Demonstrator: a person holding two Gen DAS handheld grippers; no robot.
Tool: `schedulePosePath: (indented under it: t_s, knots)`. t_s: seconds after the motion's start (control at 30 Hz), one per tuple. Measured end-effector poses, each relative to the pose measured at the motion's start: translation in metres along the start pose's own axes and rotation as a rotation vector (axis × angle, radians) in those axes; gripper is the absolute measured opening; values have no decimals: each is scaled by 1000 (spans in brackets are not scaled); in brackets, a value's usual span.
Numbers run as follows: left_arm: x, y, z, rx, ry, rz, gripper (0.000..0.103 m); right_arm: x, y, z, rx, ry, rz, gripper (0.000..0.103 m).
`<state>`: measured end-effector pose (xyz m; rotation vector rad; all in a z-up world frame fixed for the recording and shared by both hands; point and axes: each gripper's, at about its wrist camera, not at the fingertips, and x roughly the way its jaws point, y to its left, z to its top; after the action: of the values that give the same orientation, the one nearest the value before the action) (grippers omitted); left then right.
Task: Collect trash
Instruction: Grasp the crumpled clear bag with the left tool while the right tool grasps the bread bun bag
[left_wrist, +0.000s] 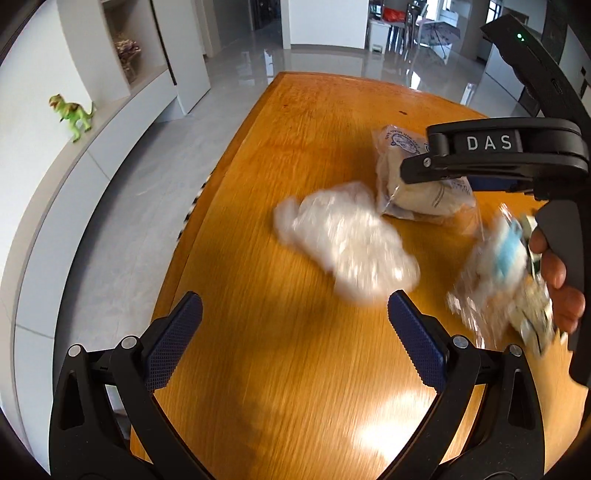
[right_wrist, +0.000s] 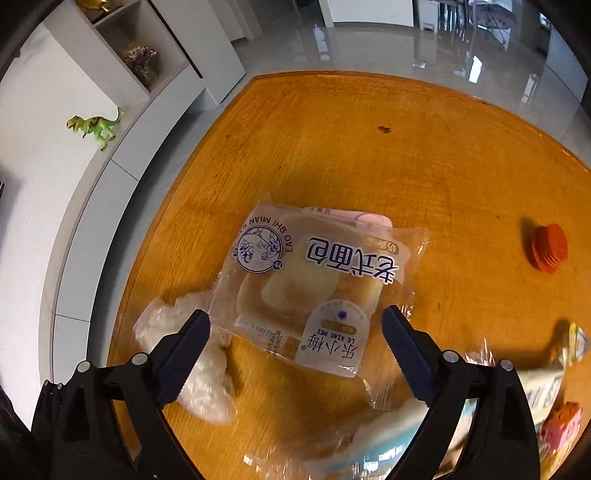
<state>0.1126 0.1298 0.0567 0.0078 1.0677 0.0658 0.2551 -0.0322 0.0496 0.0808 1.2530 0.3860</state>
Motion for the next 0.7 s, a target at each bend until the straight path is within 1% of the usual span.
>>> schedulePosePath:
  t_s: [0.1, 0.2, 0.23, 0.27, 0.3, 0.43, 0.5, 0.53, 0.57, 0.6, 0.63, 0.7]
  knots:
    - [18, -4, 19, -10, 16, -15, 97, 11, -9, 9, 39, 23, 9, 100]
    - [36, -9, 34, -29, 33, -35, 97, 11, -16, 15, 48, 11, 24, 100]
    - [41, -10, 38, -34, 40, -47, 97, 11, -18, 16, 48, 7, 21, 97]
    - [48, -13, 43, -41, 53, -58, 97, 11, -20, 16, 46, 4, 20, 93]
    - [53, -15, 45, -44, 64, -70, 97, 9, -21, 16, 33, -9, -21, 80]
    - [68, -19, 49, -69, 70, -127, 97, 5, -18, 14, -1, -32, -44, 64]
    - [72, -21, 47, -79, 69, -154, 90, 1, -17, 9, -11, -47, -59, 59]
    - [70, -23, 46, -68, 49, -156, 75, -1, -18, 8, -16, -51, -65, 57]
    - [65, -27, 43, -47, 30, -173, 63, -3, -17, 5, -21, -57, -73, 57]
    - [61, -29, 40, -41, 29, -215, 46, -7, -16, -1, -29, -61, -84, 56]
    - [57, -30, 37, -37, 32, -227, 45, -7, -17, -1, -32, -62, -88, 55]
    - [46, -36, 30, 5, 16, -199, 44, -15, -15, -9, -41, -71, -91, 54]
